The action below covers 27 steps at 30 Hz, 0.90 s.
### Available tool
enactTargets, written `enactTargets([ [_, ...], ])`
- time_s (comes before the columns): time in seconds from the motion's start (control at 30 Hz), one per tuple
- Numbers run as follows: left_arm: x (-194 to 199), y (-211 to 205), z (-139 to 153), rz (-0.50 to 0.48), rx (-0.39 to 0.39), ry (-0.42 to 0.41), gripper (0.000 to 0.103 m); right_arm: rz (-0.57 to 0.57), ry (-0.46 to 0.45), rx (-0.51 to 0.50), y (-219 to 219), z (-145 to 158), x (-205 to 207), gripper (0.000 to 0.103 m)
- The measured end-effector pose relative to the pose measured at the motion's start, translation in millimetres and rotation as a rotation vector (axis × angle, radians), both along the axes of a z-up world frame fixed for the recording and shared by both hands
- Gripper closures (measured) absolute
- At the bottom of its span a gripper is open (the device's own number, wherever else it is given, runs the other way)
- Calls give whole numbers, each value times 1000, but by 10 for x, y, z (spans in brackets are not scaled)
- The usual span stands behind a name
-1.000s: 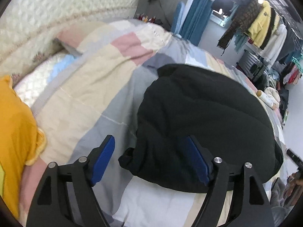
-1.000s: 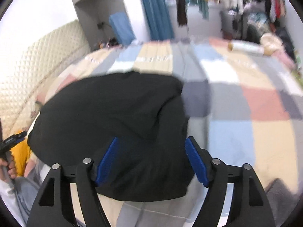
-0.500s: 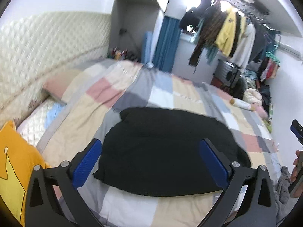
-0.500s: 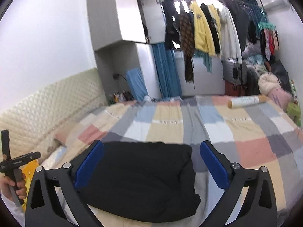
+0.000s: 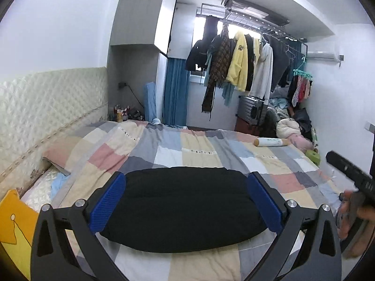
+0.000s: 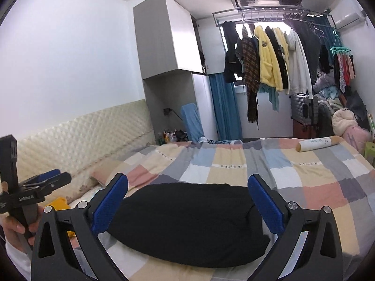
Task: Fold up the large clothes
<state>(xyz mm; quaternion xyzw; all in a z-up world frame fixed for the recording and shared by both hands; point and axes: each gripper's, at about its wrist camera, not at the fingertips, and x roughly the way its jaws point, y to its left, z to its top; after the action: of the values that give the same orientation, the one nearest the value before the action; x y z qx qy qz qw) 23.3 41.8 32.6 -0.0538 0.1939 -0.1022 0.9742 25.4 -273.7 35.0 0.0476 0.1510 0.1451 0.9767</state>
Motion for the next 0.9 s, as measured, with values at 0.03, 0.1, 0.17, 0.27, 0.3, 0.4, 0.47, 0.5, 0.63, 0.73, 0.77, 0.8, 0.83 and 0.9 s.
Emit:
enactTargets([
  [0.03,-28,-18,-21,-8,-10,0,0,1,4,2,23,-46,-33,0],
  [0.1,-101,-52,-44,-6,-16,0,0,-7,6,-6,47,-117,-90,0],
  [0.17,-171,-81,-96,0,-5,2,0,-16,12,-30,75,-203,-157,0],
  [0.27,-313,-135,-133,13,6,3,0,-39,30,-56,72,-280,-245,0],
  [0.3,-347,-147,-155,19,8,8,0,-44,32,-60,72,-297,-284,0],
  [0.4,-428,-175,-225,24,6,13,0,-37,47,-58,79,-369,-374,0],
  [0.47,-443,-178,-281,15,10,17,0,-35,56,-62,93,-418,-406,0],
  [0.5,-455,-189,-333,17,12,31,0,-34,60,-65,102,-450,-420,0],
  [0.63,-466,-207,-537,39,15,82,0,-51,95,-72,144,-633,-428,0],
  [0.73,-508,-219,-661,38,2,112,0,-44,144,-68,180,-794,-418,0],
  [0.77,-515,-223,-686,46,9,120,0,-45,153,-70,188,-835,-425,0],
  [0.8,-531,-232,-717,50,13,123,0,-45,166,-74,199,-877,-418,0],
  [0.83,-535,-233,-736,55,15,132,0,-42,180,-81,213,-910,-411,0],
  [0.9,-540,-248,-778,52,16,150,0,-47,192,-96,241,-939,-426,0],
])
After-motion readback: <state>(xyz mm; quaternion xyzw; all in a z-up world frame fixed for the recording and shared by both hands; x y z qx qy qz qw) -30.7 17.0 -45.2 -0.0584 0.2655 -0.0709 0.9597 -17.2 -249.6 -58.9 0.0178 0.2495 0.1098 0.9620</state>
